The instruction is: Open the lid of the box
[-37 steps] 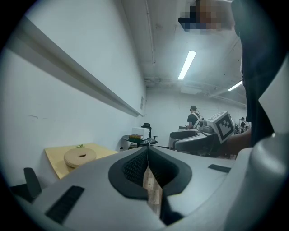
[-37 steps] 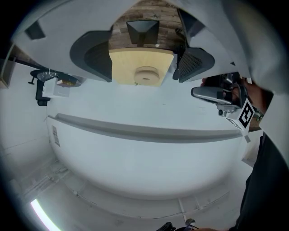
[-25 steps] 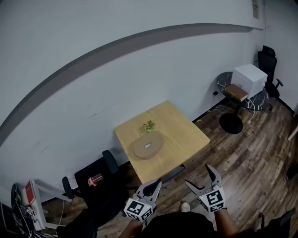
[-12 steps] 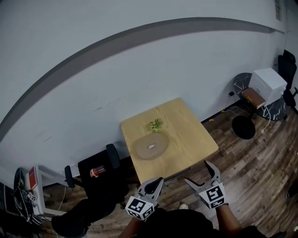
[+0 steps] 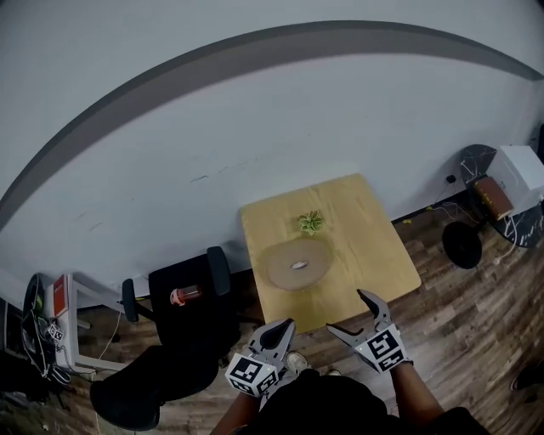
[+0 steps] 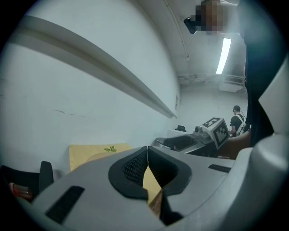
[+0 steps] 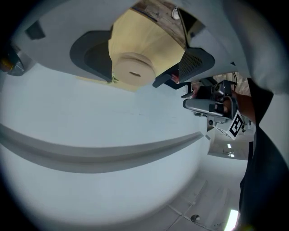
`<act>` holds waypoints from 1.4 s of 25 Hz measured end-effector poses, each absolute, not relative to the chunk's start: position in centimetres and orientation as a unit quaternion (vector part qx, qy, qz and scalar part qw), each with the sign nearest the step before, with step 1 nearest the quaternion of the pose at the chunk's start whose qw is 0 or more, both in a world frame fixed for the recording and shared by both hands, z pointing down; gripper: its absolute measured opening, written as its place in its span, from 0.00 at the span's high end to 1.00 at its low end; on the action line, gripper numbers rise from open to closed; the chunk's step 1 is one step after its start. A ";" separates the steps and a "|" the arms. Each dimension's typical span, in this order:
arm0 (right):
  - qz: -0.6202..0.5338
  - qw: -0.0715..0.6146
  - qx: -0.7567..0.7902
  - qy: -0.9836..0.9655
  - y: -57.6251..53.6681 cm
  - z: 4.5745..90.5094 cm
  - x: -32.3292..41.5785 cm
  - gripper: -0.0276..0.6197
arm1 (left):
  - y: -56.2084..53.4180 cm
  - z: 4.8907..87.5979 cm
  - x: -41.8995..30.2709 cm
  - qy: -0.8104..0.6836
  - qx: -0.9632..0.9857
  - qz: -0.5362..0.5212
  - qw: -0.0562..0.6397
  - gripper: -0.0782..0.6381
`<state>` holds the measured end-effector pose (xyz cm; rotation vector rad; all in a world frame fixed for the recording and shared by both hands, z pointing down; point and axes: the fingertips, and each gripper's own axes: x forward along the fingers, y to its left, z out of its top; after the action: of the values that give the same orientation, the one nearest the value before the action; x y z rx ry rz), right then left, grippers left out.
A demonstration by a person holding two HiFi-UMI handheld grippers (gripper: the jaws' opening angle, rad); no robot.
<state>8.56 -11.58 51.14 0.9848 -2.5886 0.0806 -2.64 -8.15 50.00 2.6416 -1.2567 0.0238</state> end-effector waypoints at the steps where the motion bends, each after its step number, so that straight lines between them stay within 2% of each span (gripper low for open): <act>1: 0.024 0.192 0.339 -0.921 -12.0 51.5 7.8 0.24 | -8.6 50.0 -3.2 -0.431 0.896 0.004 0.109 0.86; 15: 0.013 0.267 0.243 -0.933 -19.5 56.1 -1.0 0.24 | -15.0 50.9 -9.6 -0.455 0.883 -0.016 0.113 0.86; 25: -0.024 0.383 0.159 -0.910 -22.4 61.0 -2.6 0.24 | -14.8 52.0 -11.9 -0.465 0.876 -0.017 0.127 0.86; 35: -0.086 0.491 0.005 -0.867 -23.7 65.9 -3.6 0.24 | -15.2 53.4 -13.4 -0.522 0.840 -0.012 0.147 0.86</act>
<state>-3.60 -23.65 65.93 0.0117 -2.1055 -0.2099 -13.38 -15.16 53.43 2.4172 -1.5019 -0.0335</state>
